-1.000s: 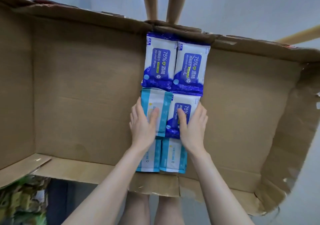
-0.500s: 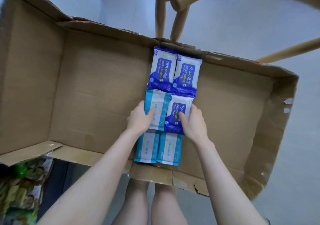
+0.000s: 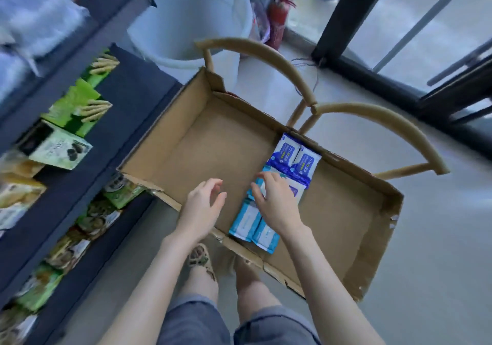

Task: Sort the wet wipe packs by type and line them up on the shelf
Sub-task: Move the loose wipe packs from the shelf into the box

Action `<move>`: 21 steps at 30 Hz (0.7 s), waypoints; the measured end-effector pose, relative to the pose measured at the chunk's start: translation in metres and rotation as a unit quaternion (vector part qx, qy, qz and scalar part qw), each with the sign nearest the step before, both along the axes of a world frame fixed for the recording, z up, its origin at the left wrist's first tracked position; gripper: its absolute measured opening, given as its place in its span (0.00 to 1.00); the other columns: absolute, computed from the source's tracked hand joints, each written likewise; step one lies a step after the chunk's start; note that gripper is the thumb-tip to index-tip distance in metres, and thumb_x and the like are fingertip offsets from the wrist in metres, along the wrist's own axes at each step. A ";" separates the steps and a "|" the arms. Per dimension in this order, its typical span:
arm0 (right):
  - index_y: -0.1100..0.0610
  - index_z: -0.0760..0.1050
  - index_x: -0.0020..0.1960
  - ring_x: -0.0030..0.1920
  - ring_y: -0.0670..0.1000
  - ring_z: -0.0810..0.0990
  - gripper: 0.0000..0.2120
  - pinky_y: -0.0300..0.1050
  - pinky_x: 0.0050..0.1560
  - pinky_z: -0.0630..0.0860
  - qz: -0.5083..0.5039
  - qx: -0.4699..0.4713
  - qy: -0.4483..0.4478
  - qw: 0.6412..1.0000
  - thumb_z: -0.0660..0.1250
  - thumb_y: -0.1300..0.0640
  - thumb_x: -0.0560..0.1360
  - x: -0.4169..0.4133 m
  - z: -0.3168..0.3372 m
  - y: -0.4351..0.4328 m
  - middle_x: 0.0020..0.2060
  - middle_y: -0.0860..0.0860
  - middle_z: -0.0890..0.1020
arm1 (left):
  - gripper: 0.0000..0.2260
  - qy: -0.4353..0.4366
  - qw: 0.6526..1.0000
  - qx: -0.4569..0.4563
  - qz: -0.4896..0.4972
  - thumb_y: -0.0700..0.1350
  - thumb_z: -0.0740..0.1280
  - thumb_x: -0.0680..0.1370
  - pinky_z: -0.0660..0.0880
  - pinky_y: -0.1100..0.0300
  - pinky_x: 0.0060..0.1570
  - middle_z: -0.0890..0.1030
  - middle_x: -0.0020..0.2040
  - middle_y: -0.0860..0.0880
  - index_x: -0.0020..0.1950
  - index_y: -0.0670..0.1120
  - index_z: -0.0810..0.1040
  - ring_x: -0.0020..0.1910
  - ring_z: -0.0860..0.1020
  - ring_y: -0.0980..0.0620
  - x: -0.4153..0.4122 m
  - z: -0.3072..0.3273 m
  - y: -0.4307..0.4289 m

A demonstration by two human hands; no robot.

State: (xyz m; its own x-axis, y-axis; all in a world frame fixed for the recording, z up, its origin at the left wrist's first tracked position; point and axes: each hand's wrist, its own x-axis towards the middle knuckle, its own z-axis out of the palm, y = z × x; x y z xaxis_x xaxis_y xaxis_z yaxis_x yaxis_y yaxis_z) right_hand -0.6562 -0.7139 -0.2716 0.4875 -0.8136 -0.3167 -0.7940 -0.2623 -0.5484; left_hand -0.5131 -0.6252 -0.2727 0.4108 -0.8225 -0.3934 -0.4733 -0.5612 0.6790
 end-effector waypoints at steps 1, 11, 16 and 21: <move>0.60 0.70 0.65 0.62 0.56 0.70 0.17 0.46 0.59 0.66 0.019 -0.014 -0.018 1.000 0.58 0.52 0.81 0.010 0.014 0.012 0.62 0.55 0.74 | 0.13 -0.009 1.000 -0.013 0.018 0.45 0.63 0.79 0.67 0.63 0.53 0.77 0.56 0.49 0.63 0.45 0.74 0.56 0.74 0.52 0.007 0.017 0.018; 0.56 0.75 0.60 0.58 0.55 0.75 0.15 0.45 0.58 0.70 0.257 -0.098 -0.138 0.951 0.62 0.53 0.76 0.108 0.094 0.175 0.60 0.52 0.78 | 0.15 -0.124 0.967 -0.076 0.208 0.48 0.64 0.79 0.67 0.63 0.56 0.76 0.60 0.54 0.65 0.48 0.74 0.59 0.73 0.55 0.068 0.109 0.237; 0.56 0.76 0.60 0.58 0.56 0.75 0.14 0.48 0.54 0.73 0.323 -0.075 -0.150 0.932 0.61 0.54 0.77 0.149 0.099 0.272 0.59 0.51 0.78 | 0.16 -0.149 0.947 -0.066 0.275 0.50 0.64 0.78 0.70 0.57 0.60 0.77 0.61 0.54 0.65 0.49 0.74 0.61 0.74 0.54 0.089 0.118 0.353; 0.58 0.76 0.59 0.57 0.56 0.74 0.14 0.49 0.53 0.75 0.382 -0.078 -0.171 0.905 0.62 0.51 0.78 0.204 0.121 0.335 0.56 0.52 0.79 | 0.15 -0.192 0.919 -0.082 0.335 0.48 0.65 0.78 0.66 0.64 0.55 0.77 0.60 0.55 0.64 0.48 0.74 0.59 0.74 0.55 0.117 0.137 0.426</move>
State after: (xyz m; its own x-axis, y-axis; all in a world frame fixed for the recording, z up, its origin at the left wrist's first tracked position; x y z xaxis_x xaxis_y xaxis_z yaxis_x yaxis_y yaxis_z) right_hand -0.4521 -0.3787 -0.1507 0.9744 -0.2197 0.0477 -0.1399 -0.7585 -0.6365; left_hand -0.3964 -0.1992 -0.1361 0.9291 -0.3697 -0.0069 -0.2813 -0.7189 0.6356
